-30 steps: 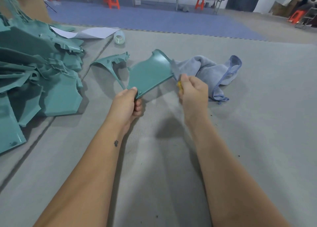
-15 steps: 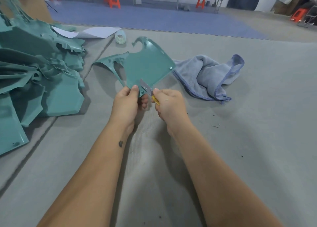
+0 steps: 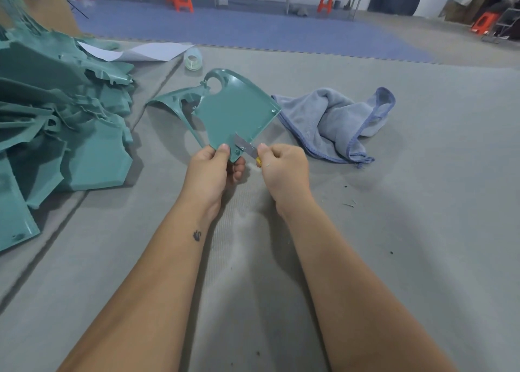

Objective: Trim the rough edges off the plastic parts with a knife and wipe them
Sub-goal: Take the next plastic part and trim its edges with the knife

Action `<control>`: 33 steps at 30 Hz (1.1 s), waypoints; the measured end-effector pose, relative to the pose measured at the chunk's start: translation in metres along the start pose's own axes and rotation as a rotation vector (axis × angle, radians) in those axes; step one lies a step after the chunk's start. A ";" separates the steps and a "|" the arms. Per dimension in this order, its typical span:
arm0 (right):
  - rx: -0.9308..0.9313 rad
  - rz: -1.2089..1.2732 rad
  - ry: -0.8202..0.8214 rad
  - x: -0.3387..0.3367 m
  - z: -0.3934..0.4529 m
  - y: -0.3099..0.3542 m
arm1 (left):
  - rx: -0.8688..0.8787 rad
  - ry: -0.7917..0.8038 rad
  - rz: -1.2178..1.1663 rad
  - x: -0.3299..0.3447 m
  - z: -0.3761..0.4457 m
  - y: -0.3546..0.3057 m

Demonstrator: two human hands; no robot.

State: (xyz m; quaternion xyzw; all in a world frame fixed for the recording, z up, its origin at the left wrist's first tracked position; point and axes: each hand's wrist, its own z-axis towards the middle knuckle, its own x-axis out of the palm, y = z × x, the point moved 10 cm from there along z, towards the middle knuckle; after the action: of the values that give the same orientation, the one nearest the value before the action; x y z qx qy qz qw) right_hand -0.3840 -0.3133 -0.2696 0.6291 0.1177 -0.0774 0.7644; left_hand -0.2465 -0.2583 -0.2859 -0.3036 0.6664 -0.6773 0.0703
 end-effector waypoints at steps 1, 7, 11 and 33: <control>0.001 -0.008 -0.040 -0.006 0.002 -0.001 | -0.010 -0.018 0.002 -0.003 0.001 0.001; 0.063 0.022 -0.258 -0.062 0.026 -0.024 | -0.046 -0.072 0.034 -0.011 0.001 0.004; 0.047 0.221 -0.264 -0.059 0.022 -0.019 | -0.013 -0.063 0.043 -0.009 0.000 0.001; -0.194 0.099 0.296 0.003 0.000 0.019 | 0.224 -0.052 0.211 -0.013 0.000 -0.019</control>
State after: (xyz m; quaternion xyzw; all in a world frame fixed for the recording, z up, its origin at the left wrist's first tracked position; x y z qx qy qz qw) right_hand -0.3761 -0.3093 -0.2523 0.5620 0.2048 0.0654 0.7987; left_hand -0.2307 -0.2497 -0.2723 -0.2398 0.6130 -0.7280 0.1917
